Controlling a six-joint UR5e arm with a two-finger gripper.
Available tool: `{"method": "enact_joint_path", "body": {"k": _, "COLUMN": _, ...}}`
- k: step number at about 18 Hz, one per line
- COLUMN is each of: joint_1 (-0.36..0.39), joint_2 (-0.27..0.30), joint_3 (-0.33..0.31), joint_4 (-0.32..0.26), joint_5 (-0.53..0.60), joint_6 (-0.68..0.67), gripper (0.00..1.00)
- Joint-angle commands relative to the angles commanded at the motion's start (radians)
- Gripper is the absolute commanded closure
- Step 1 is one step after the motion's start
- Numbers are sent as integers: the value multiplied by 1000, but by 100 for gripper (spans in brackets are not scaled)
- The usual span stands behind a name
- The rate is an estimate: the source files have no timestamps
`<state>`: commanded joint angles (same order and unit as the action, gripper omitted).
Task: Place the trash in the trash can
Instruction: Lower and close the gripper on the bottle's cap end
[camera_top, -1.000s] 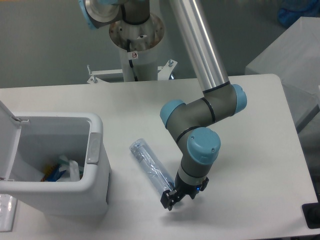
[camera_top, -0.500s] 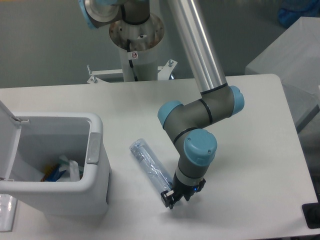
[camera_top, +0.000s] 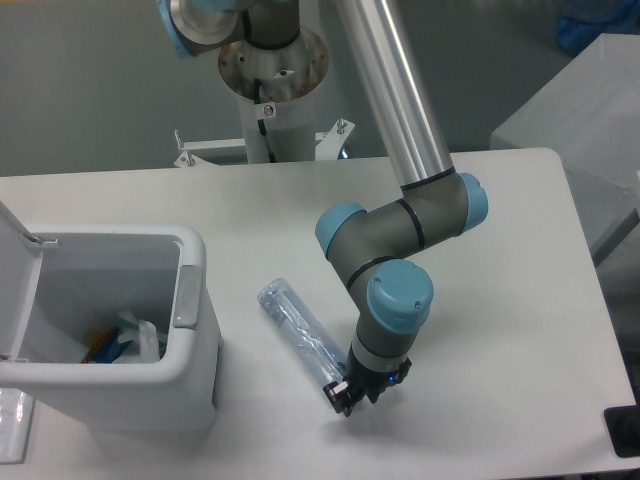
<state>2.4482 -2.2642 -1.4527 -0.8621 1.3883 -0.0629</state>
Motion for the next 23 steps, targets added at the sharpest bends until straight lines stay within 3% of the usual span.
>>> {"method": "enact_joint_path", "body": {"k": 14, "joint_1": -5, "joint_2": 14, "joint_3": -3, "joint_4": 2, "joint_5": 0, "joint_6": 3, "gripper": 75}}
{"method": "enact_joint_path", "body": {"k": 23, "joint_1": 1, "joint_2": 100, "joint_3": 43, "joint_4": 11, "joint_5": -6, "joint_6": 12, "gripper": 78}}
